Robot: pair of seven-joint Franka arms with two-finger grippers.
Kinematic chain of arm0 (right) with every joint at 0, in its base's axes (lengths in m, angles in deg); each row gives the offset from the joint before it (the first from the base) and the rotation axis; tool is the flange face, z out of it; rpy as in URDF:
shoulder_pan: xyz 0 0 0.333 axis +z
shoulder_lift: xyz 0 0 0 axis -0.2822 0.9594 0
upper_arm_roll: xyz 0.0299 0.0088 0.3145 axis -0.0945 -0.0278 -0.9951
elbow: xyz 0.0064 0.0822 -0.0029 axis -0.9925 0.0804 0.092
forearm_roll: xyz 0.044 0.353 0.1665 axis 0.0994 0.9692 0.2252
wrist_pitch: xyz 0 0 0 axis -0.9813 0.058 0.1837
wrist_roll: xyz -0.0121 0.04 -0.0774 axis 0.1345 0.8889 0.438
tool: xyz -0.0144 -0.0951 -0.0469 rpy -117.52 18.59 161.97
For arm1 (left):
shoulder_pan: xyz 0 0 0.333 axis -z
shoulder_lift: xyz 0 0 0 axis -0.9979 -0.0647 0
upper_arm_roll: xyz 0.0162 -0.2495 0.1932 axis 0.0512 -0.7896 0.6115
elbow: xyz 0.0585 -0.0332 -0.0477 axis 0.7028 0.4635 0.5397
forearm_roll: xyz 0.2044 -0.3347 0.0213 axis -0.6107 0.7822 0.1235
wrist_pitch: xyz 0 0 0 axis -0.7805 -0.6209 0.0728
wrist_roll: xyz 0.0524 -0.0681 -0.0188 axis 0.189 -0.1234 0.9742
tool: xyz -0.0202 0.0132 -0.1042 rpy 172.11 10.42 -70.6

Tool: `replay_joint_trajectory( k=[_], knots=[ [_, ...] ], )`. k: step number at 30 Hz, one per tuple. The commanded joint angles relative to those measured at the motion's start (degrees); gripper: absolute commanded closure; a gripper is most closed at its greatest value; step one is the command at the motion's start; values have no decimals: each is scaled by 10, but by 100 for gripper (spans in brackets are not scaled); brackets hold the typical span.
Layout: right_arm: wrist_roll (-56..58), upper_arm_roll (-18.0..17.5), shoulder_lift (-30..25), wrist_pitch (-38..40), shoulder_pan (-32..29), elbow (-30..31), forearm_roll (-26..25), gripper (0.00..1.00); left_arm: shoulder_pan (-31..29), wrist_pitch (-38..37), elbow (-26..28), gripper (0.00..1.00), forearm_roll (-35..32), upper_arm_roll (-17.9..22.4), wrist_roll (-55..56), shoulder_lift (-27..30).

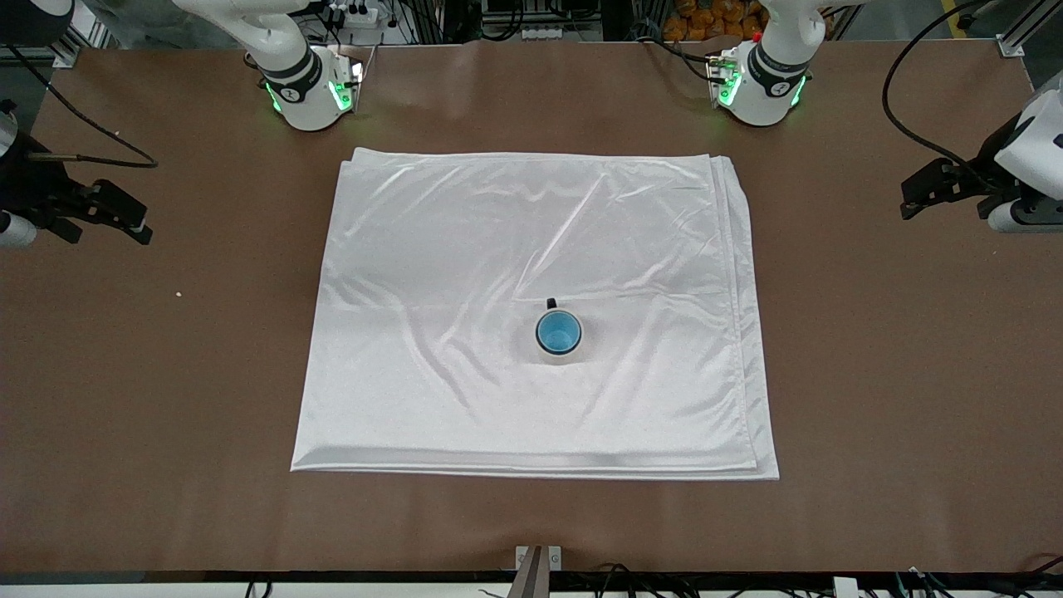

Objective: Place blue cup into white mug on cloth

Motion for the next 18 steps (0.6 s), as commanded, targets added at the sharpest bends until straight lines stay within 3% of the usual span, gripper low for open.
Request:
replay_joint_trajectory(
  k=[1,18],
  knots=[
    [23,-4,12,7,-10,-15,0,0,-5,-11,22,0,18,-3,-15,23],
    [20,-25,32,34,-6,-43,-1,0,-6,-20,26,0,18,-2,-24,27]
  ],
)
